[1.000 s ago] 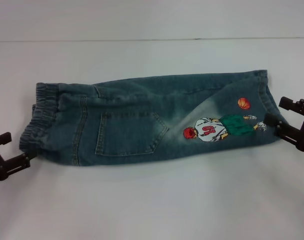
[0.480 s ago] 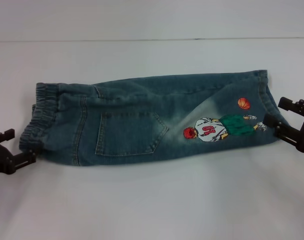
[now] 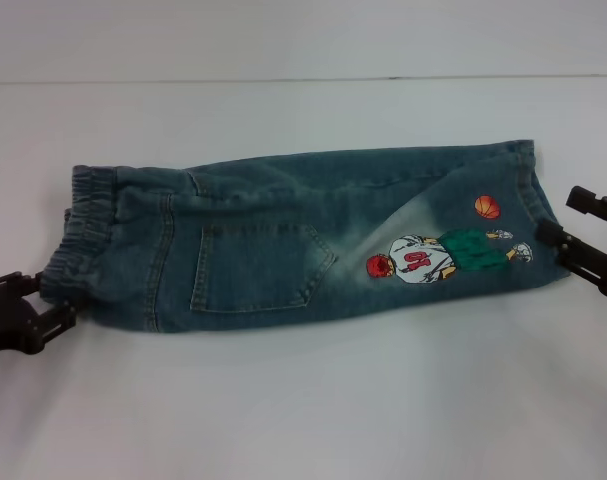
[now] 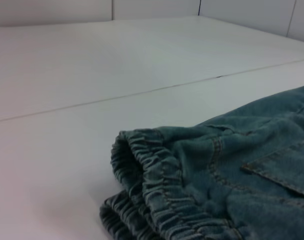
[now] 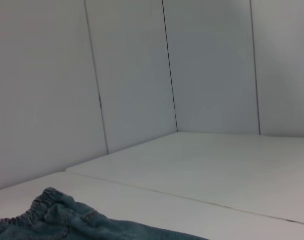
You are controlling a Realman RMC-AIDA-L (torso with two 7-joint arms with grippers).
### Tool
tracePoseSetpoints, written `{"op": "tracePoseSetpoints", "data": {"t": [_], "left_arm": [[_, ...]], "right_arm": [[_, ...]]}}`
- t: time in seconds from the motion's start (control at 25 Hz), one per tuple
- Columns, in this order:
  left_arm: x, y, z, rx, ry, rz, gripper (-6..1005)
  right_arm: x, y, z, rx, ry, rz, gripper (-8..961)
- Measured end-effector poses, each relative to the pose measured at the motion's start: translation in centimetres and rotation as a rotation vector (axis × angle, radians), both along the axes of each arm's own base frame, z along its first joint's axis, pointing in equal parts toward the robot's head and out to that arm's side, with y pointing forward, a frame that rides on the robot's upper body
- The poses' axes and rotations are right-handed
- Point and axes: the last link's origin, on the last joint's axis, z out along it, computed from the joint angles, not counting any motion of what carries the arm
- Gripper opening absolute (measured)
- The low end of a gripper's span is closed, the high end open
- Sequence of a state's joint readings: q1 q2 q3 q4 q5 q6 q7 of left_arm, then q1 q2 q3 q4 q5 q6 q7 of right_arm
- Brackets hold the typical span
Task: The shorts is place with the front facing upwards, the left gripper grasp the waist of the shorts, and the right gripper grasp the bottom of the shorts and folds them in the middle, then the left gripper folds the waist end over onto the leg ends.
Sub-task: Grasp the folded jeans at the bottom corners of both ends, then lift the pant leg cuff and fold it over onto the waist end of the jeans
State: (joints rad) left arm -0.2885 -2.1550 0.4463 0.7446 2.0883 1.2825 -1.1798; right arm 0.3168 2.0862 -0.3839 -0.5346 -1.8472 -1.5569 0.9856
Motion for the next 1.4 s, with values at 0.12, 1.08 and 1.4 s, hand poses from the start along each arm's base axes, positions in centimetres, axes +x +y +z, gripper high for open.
{"op": "tracePoseSetpoints", "data": {"t": [0.12,1.08,1.4], "left_arm": [[0.4,0.3,0.1,-0.002,-0.027,0.005,536],[11.0,4.6,5.3,-0.133,-0.354,-0.139,37],[16.2,7.1,5.5,-0.204,-0.367,-0.219,38]], "right_arm": [[0.2,-0.1,0.0,0.024,0.000,-0.006,651],[0.0,1.8,-2.6,0.142,0.038,-0.070,331],[-3.0,4.2,-8.5,0.058,-0.068,-0.032,49]]}}
